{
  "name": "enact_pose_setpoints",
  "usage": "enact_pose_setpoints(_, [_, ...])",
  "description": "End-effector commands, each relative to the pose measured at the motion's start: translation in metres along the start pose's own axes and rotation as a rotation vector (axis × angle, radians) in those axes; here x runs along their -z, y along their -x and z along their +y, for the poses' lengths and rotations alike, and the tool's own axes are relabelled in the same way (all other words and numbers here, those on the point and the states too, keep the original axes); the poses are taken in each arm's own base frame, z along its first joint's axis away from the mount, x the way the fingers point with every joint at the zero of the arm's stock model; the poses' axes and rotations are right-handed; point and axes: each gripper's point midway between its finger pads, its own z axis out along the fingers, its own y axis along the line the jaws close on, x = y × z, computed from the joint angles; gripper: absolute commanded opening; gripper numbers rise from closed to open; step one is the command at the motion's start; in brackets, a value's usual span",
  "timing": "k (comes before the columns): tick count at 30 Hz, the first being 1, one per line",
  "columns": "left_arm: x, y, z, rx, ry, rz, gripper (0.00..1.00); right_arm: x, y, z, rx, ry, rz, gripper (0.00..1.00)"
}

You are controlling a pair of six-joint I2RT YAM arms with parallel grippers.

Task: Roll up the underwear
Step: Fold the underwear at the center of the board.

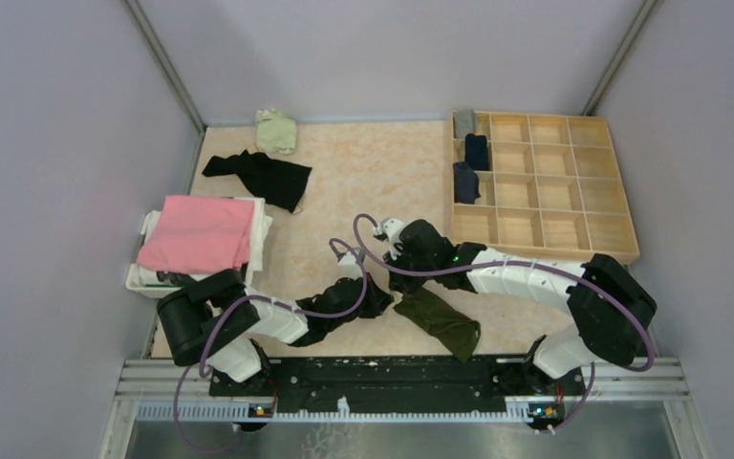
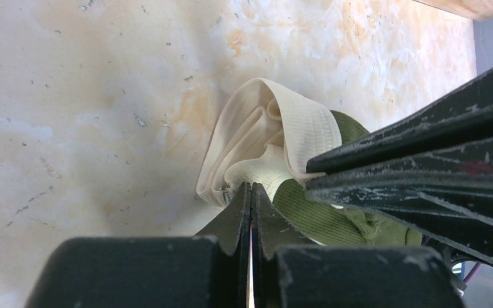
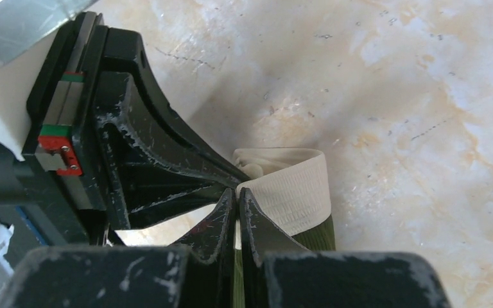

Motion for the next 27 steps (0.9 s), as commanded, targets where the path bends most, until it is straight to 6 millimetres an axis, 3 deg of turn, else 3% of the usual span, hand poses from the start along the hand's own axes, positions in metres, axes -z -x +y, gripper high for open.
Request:
enact_pose_setpoints(1, [-0.001,-0.008,0.011,-0.009,0.043,0.027,0.00,0.003,-0.002,0.017,0.002,0.075,-0.008,0.00])
enact_pose_setpoints(15, [-0.001,-0.008,0.011,-0.008,0.046,0.024,0.00,-0.022,-0.022,0.018,-0.131,0.089,0.002,0.00])
enact_pose_setpoints(27, [0.000,-0.007,0.012,-0.004,0.045,0.022,0.00,-0.043,-0.041,0.005,-0.260,0.037,-0.023,0.00])
